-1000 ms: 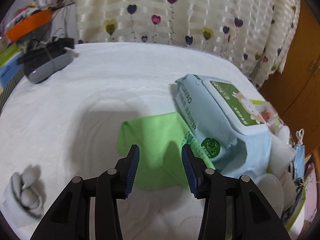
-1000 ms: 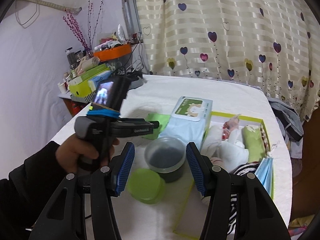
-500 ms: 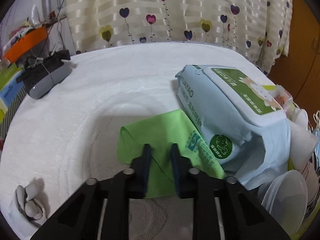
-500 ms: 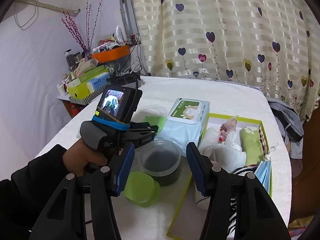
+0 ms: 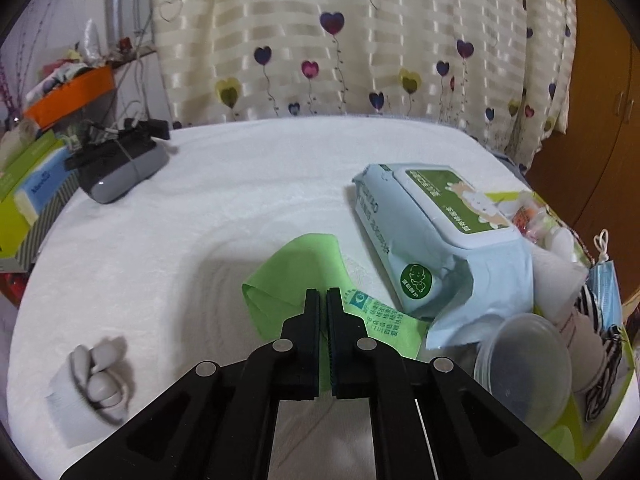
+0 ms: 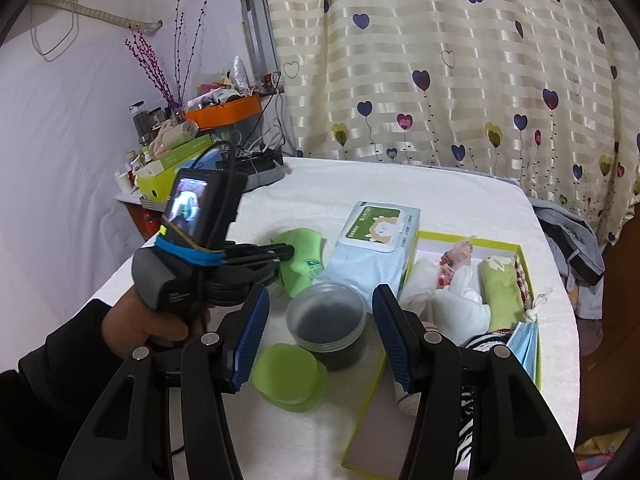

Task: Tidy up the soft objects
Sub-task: 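Grasp the grey glove with the right gripper while the left holds the green cloth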

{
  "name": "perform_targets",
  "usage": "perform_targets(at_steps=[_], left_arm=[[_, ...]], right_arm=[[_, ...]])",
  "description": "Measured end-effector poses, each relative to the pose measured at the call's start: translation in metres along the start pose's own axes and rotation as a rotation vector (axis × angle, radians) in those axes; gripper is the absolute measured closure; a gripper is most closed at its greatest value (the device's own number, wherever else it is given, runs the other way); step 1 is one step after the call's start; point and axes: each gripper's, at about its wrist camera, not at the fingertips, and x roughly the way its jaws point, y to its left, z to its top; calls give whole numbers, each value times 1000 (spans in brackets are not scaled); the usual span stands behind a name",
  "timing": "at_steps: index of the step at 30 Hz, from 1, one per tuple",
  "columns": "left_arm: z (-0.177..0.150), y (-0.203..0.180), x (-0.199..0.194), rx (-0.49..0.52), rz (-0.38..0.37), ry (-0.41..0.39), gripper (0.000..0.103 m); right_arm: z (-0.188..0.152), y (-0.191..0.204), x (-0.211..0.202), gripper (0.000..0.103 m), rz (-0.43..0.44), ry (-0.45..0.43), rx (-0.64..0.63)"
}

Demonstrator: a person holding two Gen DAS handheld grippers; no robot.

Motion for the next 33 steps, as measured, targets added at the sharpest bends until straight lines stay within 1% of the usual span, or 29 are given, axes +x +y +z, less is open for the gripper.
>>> perform_targets(at_steps=[3, 7, 16, 20, 23, 27, 33], left_arm=[[-2, 8, -11, -27, 0, -13, 99], [-8, 19, -34, -57, -7, -51, 99], [-36, 61, -99, -162, -62, -136, 99], [-52, 82, -126, -200, -43, -173, 99], [-64, 95, -141, -219, -12, -192, 99], [-80, 115, -150, -251, 36, -187, 99], [-103, 154, -161, -329, 102, -191, 99]], right_arm=[[-1, 6, -2, 48, 5, 1, -10], [-2, 13, -3, 48, 13, 1, -18], [-3, 29, 10, 48, 34, 26, -27], [-2, 46, 25, 48, 67, 48, -60], [-1, 58, 39, 48, 96, 68, -71], [2, 78, 64, 48, 139, 103, -78], [8, 108, 110, 48, 210, 159, -59]])
